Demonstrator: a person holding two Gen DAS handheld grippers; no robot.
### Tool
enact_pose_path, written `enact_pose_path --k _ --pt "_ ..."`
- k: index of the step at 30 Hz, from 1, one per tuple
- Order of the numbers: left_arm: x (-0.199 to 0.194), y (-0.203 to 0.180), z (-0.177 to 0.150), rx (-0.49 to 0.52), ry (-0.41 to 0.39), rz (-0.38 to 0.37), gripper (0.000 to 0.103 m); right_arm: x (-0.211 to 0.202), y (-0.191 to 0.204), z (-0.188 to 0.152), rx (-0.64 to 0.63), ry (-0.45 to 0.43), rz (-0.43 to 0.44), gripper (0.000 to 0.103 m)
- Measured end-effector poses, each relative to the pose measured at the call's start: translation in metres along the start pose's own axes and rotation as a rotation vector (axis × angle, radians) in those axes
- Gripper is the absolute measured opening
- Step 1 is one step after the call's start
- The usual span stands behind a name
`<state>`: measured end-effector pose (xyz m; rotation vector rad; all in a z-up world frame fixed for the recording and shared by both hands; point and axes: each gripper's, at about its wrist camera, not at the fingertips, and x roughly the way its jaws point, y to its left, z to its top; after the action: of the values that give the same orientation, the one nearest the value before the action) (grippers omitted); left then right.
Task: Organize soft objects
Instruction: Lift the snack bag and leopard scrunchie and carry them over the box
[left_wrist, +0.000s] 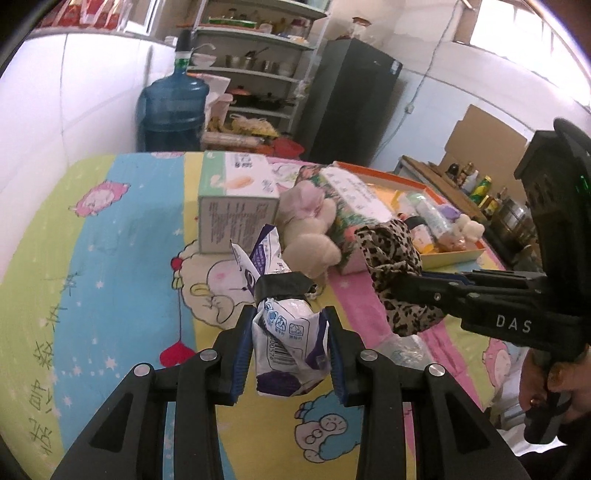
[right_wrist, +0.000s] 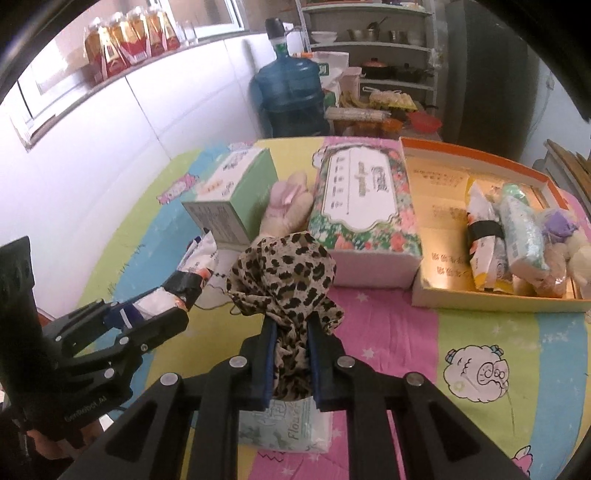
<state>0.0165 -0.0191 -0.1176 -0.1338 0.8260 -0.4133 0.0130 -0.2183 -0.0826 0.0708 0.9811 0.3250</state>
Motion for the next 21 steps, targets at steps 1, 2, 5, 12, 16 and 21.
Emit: enact_pose_path --k 1,2,5,12,16,21 --pt "-0.001 -0.001 0.001 0.004 -0.004 -0.002 0.036 -0.002 0.0 0.001 0.004 -0.007 0.0 0.016" --pt "-0.003 -0.003 0.002 0.008 -0.009 -0.006 0.036 -0.005 -0.001 0.001 0.008 -0.014 0.002 0.016" --pt "-0.008 -0.007 0.004 0.024 -0.025 -0.015 0.036 -0.014 -0.003 0.004 0.017 -0.039 0.002 0.016" --pt "-0.024 -0.022 0.016 0.062 -0.084 -0.036 0.036 -0.034 -0.012 0.007 0.036 -0.093 0.004 0.016" --pt "-0.029 -0.032 0.025 0.086 -0.109 -0.051 0.036 -0.043 -0.019 0.012 0.05 -0.122 0.004 0.016" --pt "-0.031 -0.045 0.037 0.107 -0.124 -0.071 0.036 -0.055 -0.029 0.012 0.074 -0.149 -0.004 0.016"
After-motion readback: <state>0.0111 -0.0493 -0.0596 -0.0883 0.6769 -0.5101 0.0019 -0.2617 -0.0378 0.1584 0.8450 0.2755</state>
